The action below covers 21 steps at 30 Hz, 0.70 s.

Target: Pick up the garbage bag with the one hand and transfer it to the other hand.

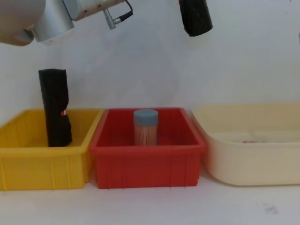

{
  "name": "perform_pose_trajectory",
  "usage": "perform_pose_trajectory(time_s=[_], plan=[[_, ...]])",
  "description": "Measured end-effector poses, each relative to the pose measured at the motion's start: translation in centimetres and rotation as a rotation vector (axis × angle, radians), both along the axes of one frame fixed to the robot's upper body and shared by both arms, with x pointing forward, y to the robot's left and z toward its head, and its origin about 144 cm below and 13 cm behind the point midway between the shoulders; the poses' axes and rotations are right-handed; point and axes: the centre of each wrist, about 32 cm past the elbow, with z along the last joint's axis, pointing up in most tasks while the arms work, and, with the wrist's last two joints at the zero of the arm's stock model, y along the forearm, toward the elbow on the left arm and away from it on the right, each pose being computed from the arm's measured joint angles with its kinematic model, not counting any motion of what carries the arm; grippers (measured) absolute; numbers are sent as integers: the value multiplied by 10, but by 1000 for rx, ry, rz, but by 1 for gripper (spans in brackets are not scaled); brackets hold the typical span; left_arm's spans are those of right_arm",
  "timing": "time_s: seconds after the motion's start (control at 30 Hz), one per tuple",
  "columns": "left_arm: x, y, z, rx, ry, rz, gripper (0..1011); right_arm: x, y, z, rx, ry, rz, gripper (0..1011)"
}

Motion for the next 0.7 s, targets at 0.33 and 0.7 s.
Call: perform_pose_trajectory(time_s=[0.33, 0.7], plan=[[0, -1, 0, 0, 1, -3, 437, 15, 19, 7, 11, -72, 101, 999], [0, -1, 0, 0, 1, -4, 437, 41, 56, 16, -2, -150, 235, 999]])
